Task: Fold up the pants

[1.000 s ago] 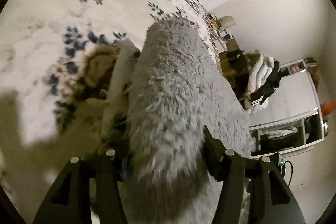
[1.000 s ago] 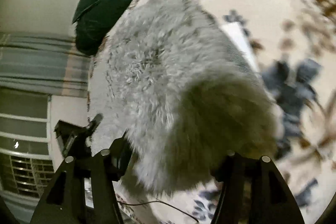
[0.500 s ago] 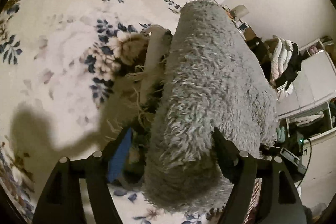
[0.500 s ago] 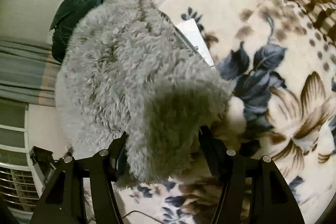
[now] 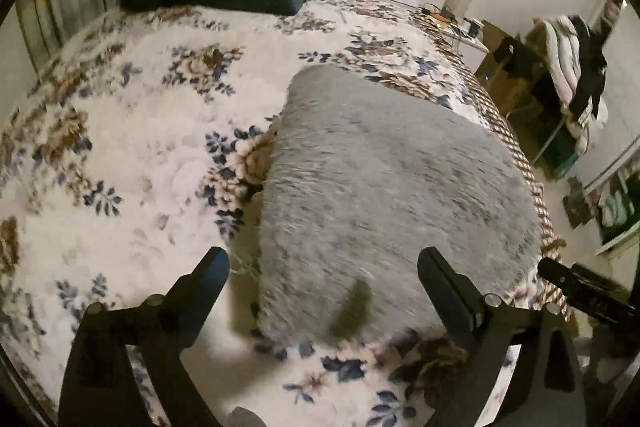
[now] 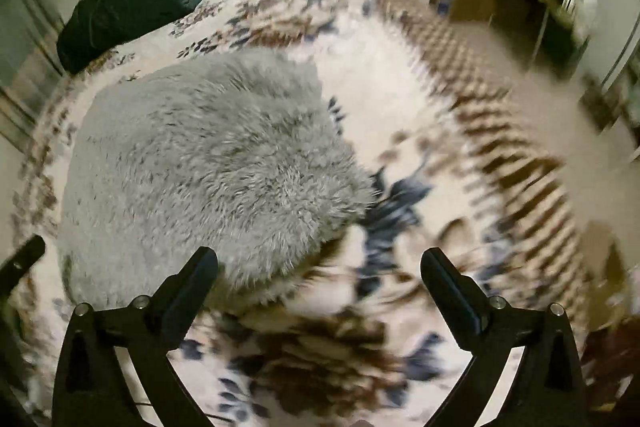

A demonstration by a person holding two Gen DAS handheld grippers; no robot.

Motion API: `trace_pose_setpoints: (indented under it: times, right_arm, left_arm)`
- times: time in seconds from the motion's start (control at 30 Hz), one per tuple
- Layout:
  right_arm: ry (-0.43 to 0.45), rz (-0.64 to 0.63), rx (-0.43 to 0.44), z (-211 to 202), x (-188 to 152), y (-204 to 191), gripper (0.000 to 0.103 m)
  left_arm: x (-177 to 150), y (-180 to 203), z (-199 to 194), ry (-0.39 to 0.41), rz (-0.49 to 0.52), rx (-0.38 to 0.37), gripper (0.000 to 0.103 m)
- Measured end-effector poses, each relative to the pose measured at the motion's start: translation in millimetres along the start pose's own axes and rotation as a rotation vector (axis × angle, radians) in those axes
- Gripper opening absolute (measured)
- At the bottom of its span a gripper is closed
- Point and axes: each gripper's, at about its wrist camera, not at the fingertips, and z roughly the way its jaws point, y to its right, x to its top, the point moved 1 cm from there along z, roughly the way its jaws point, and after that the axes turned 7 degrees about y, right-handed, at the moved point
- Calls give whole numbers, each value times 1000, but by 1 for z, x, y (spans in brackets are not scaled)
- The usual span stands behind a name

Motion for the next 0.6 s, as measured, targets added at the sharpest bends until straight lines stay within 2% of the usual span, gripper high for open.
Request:
trace_pose_setpoints:
  times: [0.1,0.27,0.4,0.6]
  right_arm:
    - [42,-37,-44,-31,-7,-5,103]
    - [84,-50,-30,-104,-16,-4,103]
    - [132,-59,-8,-171,-22,-1,103]
    - [217,-80,23,-289,-38,8,103]
  left_arm:
    - [-4,19,-25,5,39,40,97]
    - [-9,42,-73,30,74,76,97]
    - [-13,58,-127,63,68,85,97]
    - [-21,85,-231,137,67,81,97]
